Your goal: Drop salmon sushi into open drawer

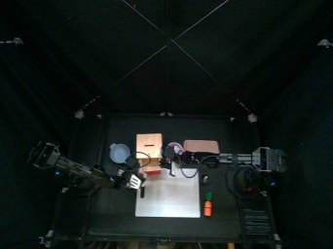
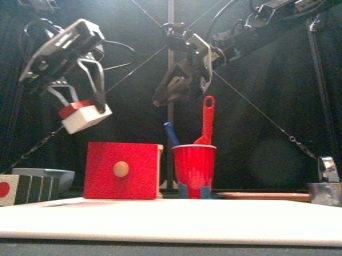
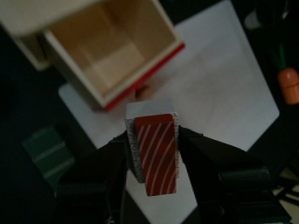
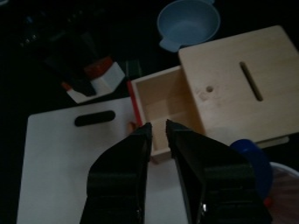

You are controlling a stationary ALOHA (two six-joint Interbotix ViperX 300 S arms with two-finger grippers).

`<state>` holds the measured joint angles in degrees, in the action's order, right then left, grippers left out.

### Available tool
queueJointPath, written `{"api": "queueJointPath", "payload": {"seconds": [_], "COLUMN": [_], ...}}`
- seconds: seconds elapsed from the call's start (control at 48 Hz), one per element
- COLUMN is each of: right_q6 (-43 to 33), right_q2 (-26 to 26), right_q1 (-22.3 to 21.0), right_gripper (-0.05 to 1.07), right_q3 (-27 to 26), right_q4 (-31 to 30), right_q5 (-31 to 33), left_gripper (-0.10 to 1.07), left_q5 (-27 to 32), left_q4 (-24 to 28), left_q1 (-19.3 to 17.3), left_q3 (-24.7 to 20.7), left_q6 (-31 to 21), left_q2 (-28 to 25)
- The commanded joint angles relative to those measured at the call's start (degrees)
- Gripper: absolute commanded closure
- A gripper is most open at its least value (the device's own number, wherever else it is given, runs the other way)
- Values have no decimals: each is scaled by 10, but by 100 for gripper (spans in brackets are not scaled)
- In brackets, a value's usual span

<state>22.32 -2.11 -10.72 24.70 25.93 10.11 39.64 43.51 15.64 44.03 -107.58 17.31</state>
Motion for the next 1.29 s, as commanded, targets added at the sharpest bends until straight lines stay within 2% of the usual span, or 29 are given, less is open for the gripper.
{"api": "queueJointPath", "payload": {"seconds": [0.0, 0.271, 0.479, 1.021, 1.271], "right_q6": [-1, 0, 0, 0, 1], "right_q2": [-8, 17, 30, 31, 31], "right_q1": [-10, -28, -35, -38, -38], "right_gripper": [40, 40, 40, 40, 40], "right_q3": [-28, -75, -82, -80, -81], "right_q4": [9, 19, 19, 19, 19], "right_q5": [-11, -10, -1, 4, 8], "left_gripper": [26, 26, 26, 25, 18], "left_q5": [-9, -23, -29, -48, -47], "left_q4": [34, 98, 130, 152, 175], "left_q1": [-19, -76, -102, -114, -116], "left_q3": [-7, -5, -5, -11, -11], "left_q6": [0, -3, -4, -1, 0], "left_q2": [9, 8, -1, -48, -49]}}
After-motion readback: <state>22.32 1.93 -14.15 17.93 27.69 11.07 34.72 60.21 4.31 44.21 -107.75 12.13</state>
